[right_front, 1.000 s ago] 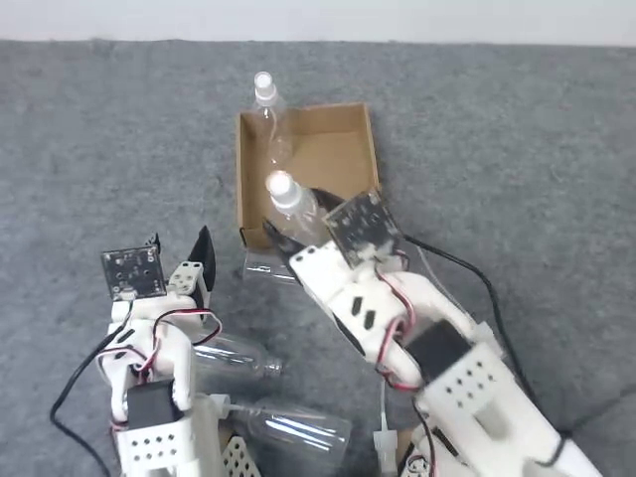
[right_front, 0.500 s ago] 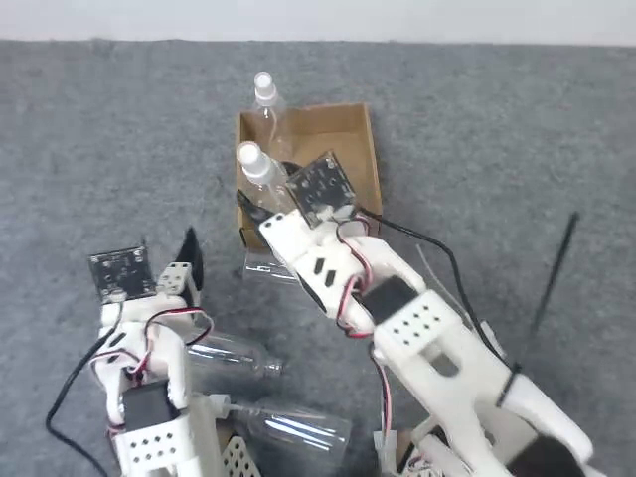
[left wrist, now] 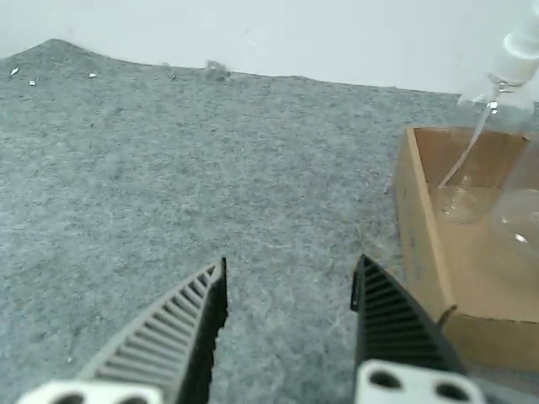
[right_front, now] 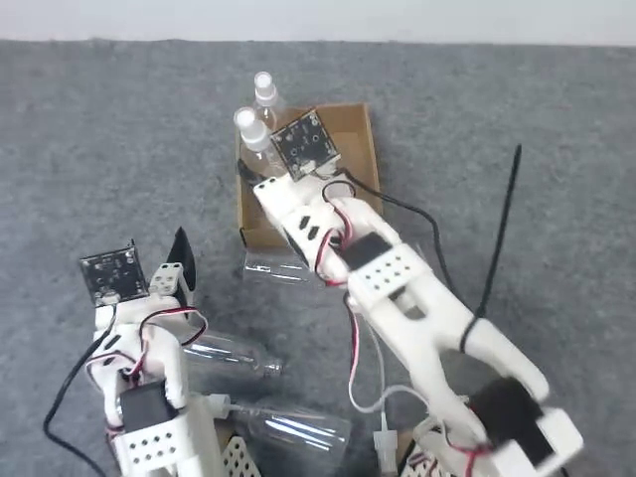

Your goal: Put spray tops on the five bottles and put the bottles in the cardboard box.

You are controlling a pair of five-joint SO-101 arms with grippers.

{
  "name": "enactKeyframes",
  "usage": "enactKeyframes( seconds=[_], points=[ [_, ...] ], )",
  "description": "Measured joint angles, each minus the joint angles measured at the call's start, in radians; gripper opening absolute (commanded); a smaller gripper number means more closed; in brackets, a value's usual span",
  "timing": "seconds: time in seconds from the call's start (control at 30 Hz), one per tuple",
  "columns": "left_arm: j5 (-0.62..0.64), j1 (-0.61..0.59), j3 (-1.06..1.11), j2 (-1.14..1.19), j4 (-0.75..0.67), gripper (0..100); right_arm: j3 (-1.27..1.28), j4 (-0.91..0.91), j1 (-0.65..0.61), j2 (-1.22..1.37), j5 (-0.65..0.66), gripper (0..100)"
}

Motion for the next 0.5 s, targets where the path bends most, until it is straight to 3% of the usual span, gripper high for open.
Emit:
enactKeyframes(
  seconds=[0.5],
  points=[
    [0.0, 0.0, 0.0, 0.0, 0.0, 23, -0.008, -0.245, 0.049, 0.221, 0.0, 1.1]
  ],
)
